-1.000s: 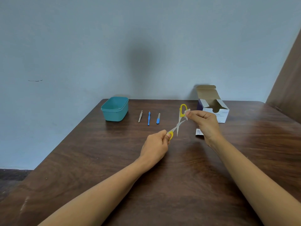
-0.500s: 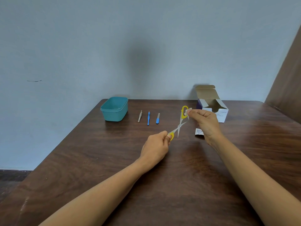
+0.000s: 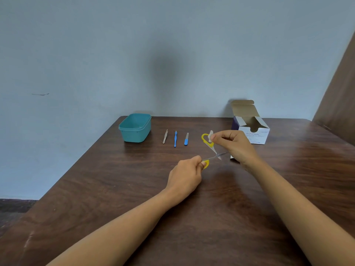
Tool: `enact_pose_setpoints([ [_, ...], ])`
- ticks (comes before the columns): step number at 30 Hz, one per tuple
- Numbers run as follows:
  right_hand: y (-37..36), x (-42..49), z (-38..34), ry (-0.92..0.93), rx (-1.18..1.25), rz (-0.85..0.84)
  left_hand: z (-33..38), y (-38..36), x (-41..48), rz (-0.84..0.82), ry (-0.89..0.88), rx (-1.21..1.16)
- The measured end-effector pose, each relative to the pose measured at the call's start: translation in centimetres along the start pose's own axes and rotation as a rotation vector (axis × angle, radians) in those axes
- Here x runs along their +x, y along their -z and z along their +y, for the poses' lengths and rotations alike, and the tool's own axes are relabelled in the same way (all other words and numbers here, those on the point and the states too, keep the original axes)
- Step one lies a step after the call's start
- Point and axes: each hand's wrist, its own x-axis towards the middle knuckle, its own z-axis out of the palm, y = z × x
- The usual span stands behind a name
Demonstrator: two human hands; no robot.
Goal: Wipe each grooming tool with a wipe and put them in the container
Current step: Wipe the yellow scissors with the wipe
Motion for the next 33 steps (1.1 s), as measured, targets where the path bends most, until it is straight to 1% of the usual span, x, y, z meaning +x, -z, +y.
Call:
enact_pose_setpoints([
  [3,-0.1,0.0,0.3,0.024,-0.217,-0.115,-0.1,-0.1,0.1,0.006,0.016,0.0],
  [6,-0.3,-0.1,0.8,0.079,-0.452,-0.188,0.0,0.1,0.1,0.018,0.039,-0.015],
  [12,0.8,0.2,0.5,0.13,-0.562,-0.247,-0.1,0.0,0.1,0.013,0.041,-0.004],
  [16,1.8,0.3,0.8,0.099,-0.556,-0.26,-0.1,-0.1,0.1,0.01,0.036,-0.005],
  [20,2.1,0.2,0.7,0.024,-0.397,-0.298,0.2,0.0,0.1,-0.016,0.02,0.023],
  [23,1.4,0.1,1.0,0.048,-0.364,-0.252,0.0,-0.1,0.1,-0.017,0.029,0.075],
  [26,0.4,0.0,1.1,0.117,-0.468,-0.182,0.0,-0.2,0.1,-0.01,0.038,0.087],
  [29,-0.4,0.0,1.4,0.126,-0.429,-0.112,-0.1,-0.1,0.1,-0.007,0.039,0.074],
  [33,-0.2,0.2,1.8,0.087,-0.381,-0.131,0.1,0.0,0.1,0.016,0.042,0.035],
])
